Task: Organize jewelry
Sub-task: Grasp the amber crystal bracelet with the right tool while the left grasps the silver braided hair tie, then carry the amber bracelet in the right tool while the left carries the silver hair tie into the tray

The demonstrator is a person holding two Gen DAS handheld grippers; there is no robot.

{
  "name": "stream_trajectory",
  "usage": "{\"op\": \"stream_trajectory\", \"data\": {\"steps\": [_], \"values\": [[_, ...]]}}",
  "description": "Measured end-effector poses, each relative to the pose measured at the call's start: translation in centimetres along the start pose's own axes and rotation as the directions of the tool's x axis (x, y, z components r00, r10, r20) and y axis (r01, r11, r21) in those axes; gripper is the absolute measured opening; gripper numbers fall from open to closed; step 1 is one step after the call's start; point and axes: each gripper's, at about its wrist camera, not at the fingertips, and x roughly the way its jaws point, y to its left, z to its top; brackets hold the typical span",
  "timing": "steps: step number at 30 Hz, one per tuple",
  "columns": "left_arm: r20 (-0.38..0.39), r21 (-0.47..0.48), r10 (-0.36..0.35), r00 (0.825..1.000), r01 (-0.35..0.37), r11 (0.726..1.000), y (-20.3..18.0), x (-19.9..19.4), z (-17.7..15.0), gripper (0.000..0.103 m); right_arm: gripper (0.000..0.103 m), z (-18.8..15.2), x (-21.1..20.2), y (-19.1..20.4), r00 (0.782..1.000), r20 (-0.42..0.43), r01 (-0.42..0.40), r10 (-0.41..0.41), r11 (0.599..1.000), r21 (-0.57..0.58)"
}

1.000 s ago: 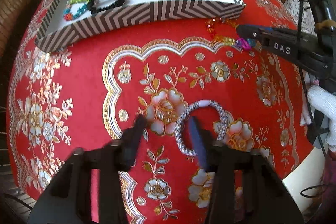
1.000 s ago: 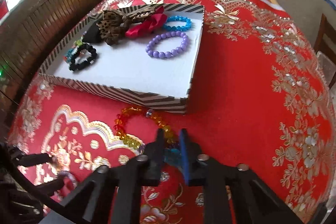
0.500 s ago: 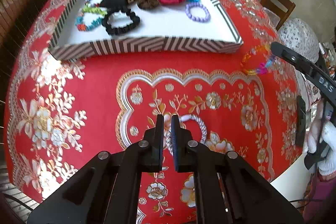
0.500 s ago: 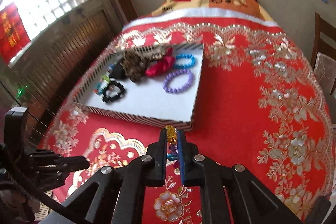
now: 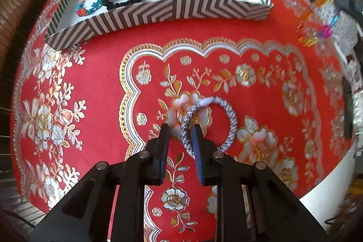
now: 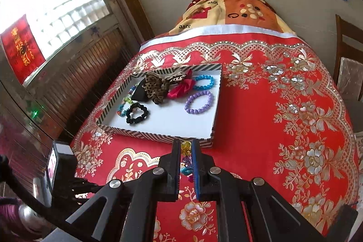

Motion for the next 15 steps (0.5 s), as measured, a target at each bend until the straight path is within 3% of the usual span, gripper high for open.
{"op": "stream_trajectory", "data": {"steps": [1,7,15], "values": [[-0.003,0.002,-0.021,1.000,0.021,1.000,-0.1,0.1,0.0,0.006,0.008,0.0,-0.1,0.1,1.000,0.002,0.000,0.000,1.000,0.000],[0.019,-0.037,-0.088,0.996,0.089,0.995,0.6,-0.9,0.3,0.006,0.008,0.3,-1.1,0.6,1.000,0.026,-0.012,0.012,1.000,0.002],[0.114,-0.062,-0.087,0.990,0.095,0.994,2.1,-5.0,2.6,0.006,0.008,1.4,-2.5,1.4,0.998,0.060,-0.018,0.019,1.000,-0.016]]}}
